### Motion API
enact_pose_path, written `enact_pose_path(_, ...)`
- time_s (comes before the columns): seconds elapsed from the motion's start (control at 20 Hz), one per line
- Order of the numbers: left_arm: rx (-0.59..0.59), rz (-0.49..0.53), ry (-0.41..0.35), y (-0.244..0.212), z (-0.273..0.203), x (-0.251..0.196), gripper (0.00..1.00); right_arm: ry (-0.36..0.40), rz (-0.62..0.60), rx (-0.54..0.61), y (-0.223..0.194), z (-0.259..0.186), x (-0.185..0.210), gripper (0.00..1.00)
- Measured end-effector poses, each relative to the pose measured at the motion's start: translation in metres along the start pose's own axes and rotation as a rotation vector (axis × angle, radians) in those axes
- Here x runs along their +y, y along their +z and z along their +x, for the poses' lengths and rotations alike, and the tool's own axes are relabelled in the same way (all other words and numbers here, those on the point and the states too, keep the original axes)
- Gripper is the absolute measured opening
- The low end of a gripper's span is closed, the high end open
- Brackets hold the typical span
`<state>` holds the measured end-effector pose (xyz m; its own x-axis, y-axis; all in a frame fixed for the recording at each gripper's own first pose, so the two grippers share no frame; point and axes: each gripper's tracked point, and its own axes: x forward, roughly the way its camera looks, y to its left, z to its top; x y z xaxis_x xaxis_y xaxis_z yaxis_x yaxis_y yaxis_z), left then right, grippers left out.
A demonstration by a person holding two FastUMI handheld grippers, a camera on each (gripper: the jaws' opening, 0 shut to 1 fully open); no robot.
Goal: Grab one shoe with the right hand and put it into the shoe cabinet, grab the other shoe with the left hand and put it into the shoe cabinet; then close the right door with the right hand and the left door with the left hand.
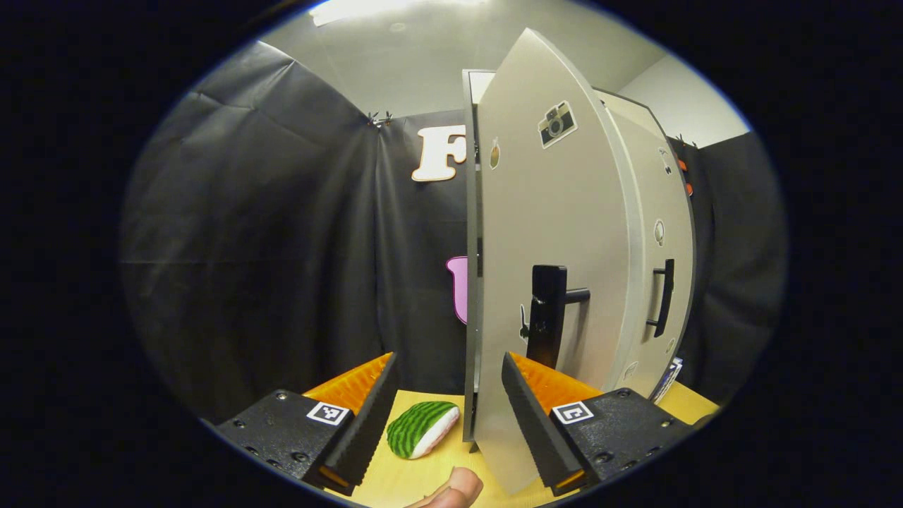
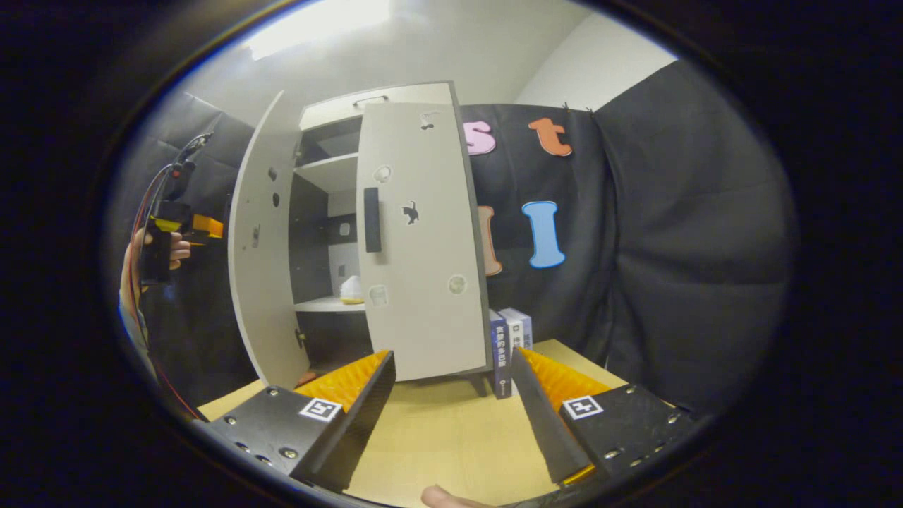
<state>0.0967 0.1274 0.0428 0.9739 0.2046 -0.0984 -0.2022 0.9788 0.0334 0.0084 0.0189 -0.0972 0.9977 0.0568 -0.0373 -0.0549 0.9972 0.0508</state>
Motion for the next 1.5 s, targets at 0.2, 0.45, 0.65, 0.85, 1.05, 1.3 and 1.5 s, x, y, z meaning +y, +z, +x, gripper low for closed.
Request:
enact_pose_path(0.2, -0.008, -0.011, -0.006, 0.0, -0.003, -0.015, 0.89, -0.02, 0.014, 0.002, -0.001, 0.002, -0.01, 0.98)
enact_pose_path(0.45, -0.01, -0.012, -0.028, 0.0, 0.0, -0.035, 0.88, -0.049, 0.042, -0.006, -0.001, 0.004, -0.02, 0.98)
enact_pose_path(0.65, -0.039, 0.008, -0.065, 0.001, 0.01, -0.062, 0.89, -0.078, 0.044, -0.011, -0.002, 0.007, -0.02, 0.98)
enact_pose_path(0.85, -0.001, 0.018, -0.122, -0.02, 0.012, -0.083, 0.9, -0.066, 0.024, 0.0, -0.005, 0.011, -0.008, 0.98)
enact_pose_path(1.05, -0.01, 0.026, -0.133, -0.026, -0.006, -0.084, 0.96, -0.072, -0.003, 0.003, -0.006, 0.013, -0.005, 0.98)
enact_pose_path(1.3, 0.004, 0.004, -0.121, -0.031, -0.034, -0.071, 0.96, -0.069, 0.021, 0.001, -0.003, 0.014, 0.001, 0.98)
enact_pose_path(1.5, 0.035, -0.041, -0.113, -0.039, -0.055, -0.067, 0.95, -0.07, 0.018, -0.009, 0.005, 0.013, 0.007, 0.98)
